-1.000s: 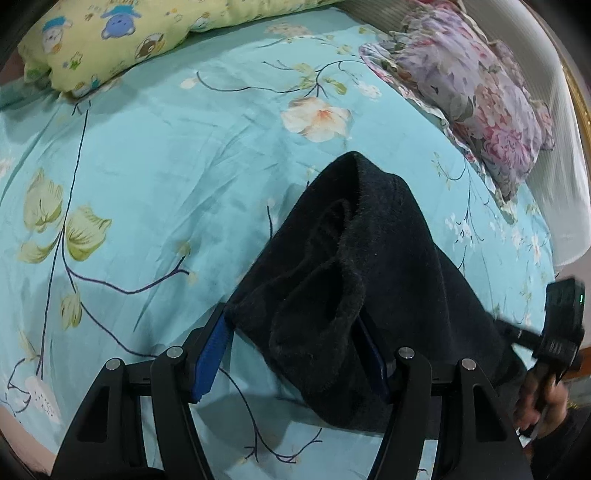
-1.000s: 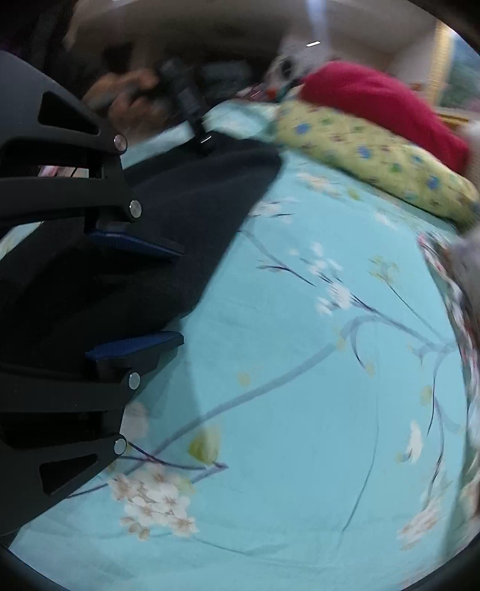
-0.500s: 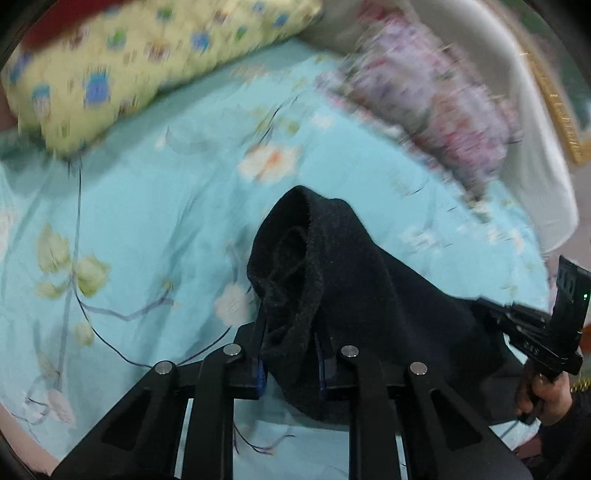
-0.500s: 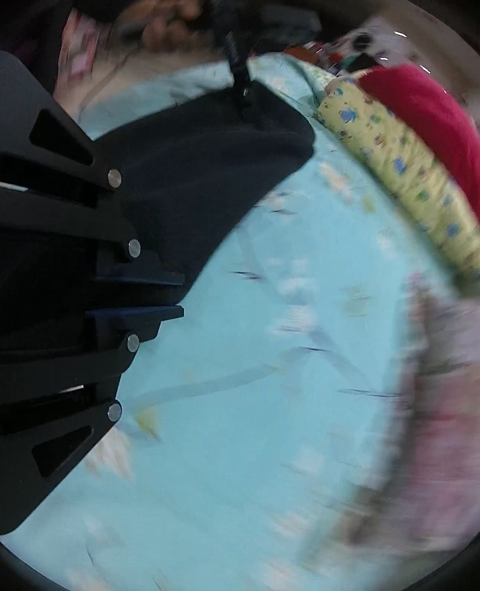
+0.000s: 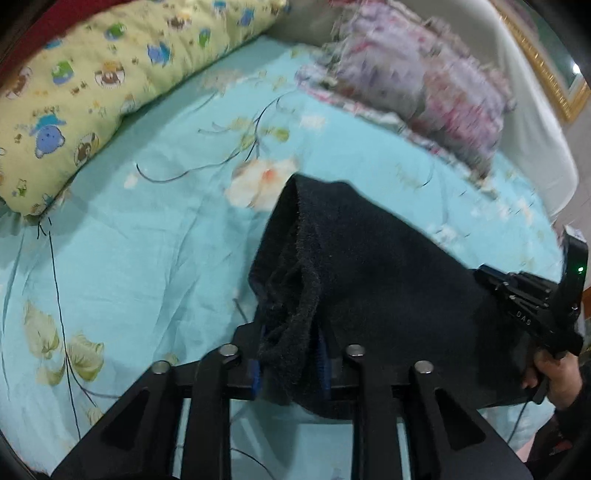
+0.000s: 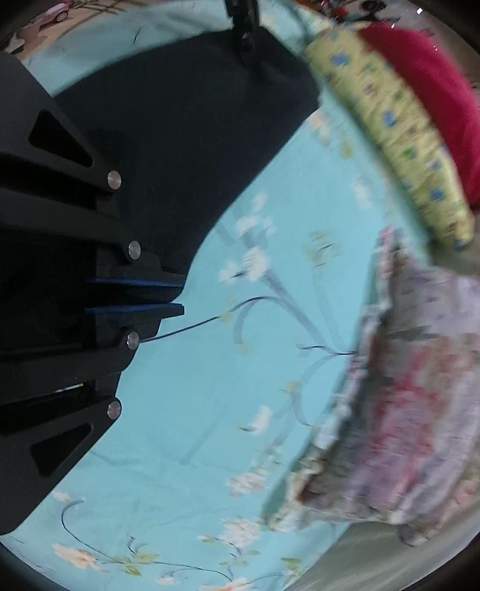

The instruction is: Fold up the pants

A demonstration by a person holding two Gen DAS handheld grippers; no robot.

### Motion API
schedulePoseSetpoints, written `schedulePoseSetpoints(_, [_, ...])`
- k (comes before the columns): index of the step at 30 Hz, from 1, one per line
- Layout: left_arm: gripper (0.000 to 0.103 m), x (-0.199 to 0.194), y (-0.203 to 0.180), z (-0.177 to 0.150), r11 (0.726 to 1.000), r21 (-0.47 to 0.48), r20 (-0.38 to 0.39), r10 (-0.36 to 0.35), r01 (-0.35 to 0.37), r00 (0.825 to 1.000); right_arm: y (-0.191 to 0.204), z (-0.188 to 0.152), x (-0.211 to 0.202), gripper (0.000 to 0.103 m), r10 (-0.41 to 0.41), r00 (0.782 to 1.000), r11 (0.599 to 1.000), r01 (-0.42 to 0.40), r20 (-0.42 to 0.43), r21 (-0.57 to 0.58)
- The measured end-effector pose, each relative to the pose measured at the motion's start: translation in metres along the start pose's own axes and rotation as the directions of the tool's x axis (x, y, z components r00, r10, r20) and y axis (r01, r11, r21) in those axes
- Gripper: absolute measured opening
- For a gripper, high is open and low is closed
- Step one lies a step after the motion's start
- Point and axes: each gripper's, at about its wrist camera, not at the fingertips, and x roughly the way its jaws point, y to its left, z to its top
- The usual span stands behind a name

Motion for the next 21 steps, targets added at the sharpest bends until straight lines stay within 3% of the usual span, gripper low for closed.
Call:
schedulePoseSetpoints(3, [0.041, -0.006, 0.005, 0.001, 1.000, 0.005, 0.015, 0.012, -0.012, 1.000, -0.007, 0.000, -0.008, 0.036, -0.047, 0.999, 0.998, 0.046, 0.025, 0.050])
schedulePoseSetpoints(4, [0.045, -0.010, 0.007, 0.002, 1.000, 0.007, 0.023, 0.027, -0.027, 0.999, -0.013, -0.001, -0.016, 0.036, -0.039, 0.999, 0.995, 0.036, 0.029, 0.089])
schedulePoseSetpoints(12, [0.043, -0.054, 0.007, 0.011, 0.997, -0.027, 0.098, 0.074, -0.071, 0.992, -0.055, -0.037, -0.077, 0.037, 0.032, 0.997, 0.957, -0.052, 0.073, 0.287])
schedulePoseSetpoints(21, [0.047, -0.059, -0.058, 0.031, 0.994, 0.097, 0.087, -0.049, 0.040, 0.995, -0.094, -0.101, -0.121, 0.037, 0.022, 0.998, 0.888, -0.047, 0.061, 0.458])
